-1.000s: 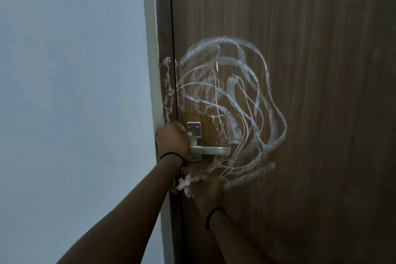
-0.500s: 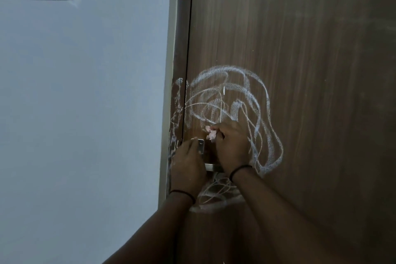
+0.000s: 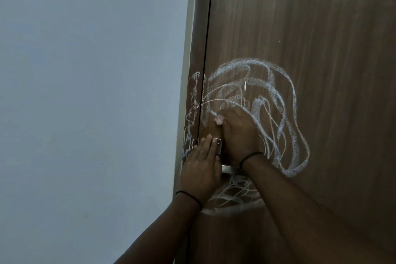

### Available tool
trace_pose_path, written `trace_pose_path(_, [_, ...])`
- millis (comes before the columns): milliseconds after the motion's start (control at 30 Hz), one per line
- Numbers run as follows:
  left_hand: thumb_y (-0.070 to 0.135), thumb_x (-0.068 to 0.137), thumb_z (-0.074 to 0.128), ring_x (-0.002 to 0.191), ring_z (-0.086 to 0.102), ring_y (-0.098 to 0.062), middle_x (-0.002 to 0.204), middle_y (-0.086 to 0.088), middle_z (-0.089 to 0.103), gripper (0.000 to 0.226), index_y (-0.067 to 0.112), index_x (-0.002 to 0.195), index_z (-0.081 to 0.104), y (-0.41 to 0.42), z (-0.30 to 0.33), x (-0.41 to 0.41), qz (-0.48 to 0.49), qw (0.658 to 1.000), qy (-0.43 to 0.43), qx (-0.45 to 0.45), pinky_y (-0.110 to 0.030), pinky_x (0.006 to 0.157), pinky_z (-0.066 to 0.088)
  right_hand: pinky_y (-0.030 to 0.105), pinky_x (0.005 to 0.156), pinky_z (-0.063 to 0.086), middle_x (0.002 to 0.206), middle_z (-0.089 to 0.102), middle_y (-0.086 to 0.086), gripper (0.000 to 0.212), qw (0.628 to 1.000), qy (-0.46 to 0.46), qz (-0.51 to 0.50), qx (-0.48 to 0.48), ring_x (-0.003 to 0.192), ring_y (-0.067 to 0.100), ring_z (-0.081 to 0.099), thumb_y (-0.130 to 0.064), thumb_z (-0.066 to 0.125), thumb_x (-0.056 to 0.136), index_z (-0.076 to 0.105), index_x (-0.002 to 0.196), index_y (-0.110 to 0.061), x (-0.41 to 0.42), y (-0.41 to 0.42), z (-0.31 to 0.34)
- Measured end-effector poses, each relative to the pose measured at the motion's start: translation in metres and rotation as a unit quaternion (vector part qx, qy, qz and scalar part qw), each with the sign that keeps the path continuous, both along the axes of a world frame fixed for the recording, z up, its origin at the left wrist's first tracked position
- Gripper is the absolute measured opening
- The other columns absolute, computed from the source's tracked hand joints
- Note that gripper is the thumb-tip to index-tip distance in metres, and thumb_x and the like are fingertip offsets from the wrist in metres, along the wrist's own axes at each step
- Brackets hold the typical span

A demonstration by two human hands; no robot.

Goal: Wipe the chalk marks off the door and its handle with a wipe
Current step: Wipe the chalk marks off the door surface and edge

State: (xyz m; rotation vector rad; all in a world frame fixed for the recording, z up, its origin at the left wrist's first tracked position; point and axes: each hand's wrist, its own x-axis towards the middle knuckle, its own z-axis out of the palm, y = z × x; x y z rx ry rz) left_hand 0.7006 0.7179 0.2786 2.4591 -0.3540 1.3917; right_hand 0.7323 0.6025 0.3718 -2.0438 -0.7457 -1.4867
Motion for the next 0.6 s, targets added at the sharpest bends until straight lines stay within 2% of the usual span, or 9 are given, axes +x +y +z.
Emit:
trace_pose_path(100, [0.017,0.093,0.059,0.135,0.05,-0.029,0.147,-0.014,0.048,0.05,0.004,0.14,0.052,0.0,-0.001,0.001,-0.012,1.0,-0.014,-0.007,-0.042,0.11,0.042,0.038,0.074,0.048,0.081,0.067,0.006,0.017,0.994,0.012,0.032,-0.1,0.08,0.022,0.058,-0.008,0.056,0.083,0.07,0.076,-0.009,-0.005,0.021,0.004])
trace_pose_path(167, [0.021,0.097,0.052,0.141,0.041,-0.026,0.153,-0.012,0.041,0.051,0.005,0.145,0.045,0.003,-0.003,0.002,-0.015,1.0,-0.009,-0.002,-0.039,0.115,0.036,0.031,0.077,0.045,0.075,0.069,0.004,0.018,0.989,-0.009,0.053,-0.137,0.079,0.018,0.057,-0.004,0.059,0.081,0.071,0.07,-0.009,-0.005,0.015,0.002])
trace_pose_path(233, [0.026,0.099,0.047,0.144,0.037,-0.023,0.154,-0.009,0.039,0.051,0.009,0.146,0.044,0.004,-0.005,0.001,-0.007,1.0,-0.006,0.004,-0.04,0.117,0.034,0.028,0.076,0.043,0.075,0.071,0.001,0.018,0.994,-0.028,0.036,-0.103,0.079,0.015,0.057,-0.003,0.065,0.085,0.074,0.073,-0.012,-0.002,0.002,0.004])
trace_pose_path(333, [0.026,0.095,0.051,0.138,0.046,-0.025,0.148,-0.009,0.048,0.05,0.009,0.141,0.051,0.0,-0.007,0.0,0.004,1.0,-0.021,0.0,-0.043,0.112,0.035,0.034,0.073,0.046,0.081,0.071,0.003,0.011,0.999,-0.019,0.009,-0.038,0.081,0.023,0.06,-0.002,0.069,0.084,0.075,0.079,-0.011,0.0,0.004,0.015])
trace_pose_path(467, [0.027,0.097,0.045,0.139,0.044,-0.025,0.147,-0.01,0.05,0.047,0.009,0.141,0.052,-0.001,-0.01,0.005,-0.005,0.999,-0.031,-0.015,-0.046,0.109,0.043,0.031,0.07,0.045,0.072,0.07,0.007,0.016,0.98,-0.058,0.094,-0.167,0.074,0.026,0.063,0.008,0.077,0.071,0.073,0.065,-0.006,0.0,0.032,0.01])
trace_pose_path(533, [0.028,0.097,0.043,0.139,0.044,-0.025,0.147,-0.011,0.05,0.049,0.008,0.14,0.053,0.001,-0.012,0.009,-0.007,0.999,-0.048,-0.007,-0.045,0.109,0.044,0.035,0.07,0.049,0.078,0.072,0.004,0.013,0.969,-0.051,0.099,-0.22,0.081,0.026,0.062,0.004,0.076,0.078,0.074,0.07,-0.006,0.003,0.023,0.005])
trace_pose_path(600, [0.028,0.095,0.043,0.137,0.047,-0.026,0.145,-0.013,0.051,0.049,0.005,0.137,0.055,-0.001,-0.015,0.014,0.004,0.997,-0.071,0.005,-0.045,0.107,0.046,0.035,0.072,0.048,0.083,0.073,0.003,0.014,0.97,-0.066,0.094,-0.216,0.084,0.024,0.062,0.001,0.071,0.083,0.074,0.073,-0.008,0.007,0.009,0.01])
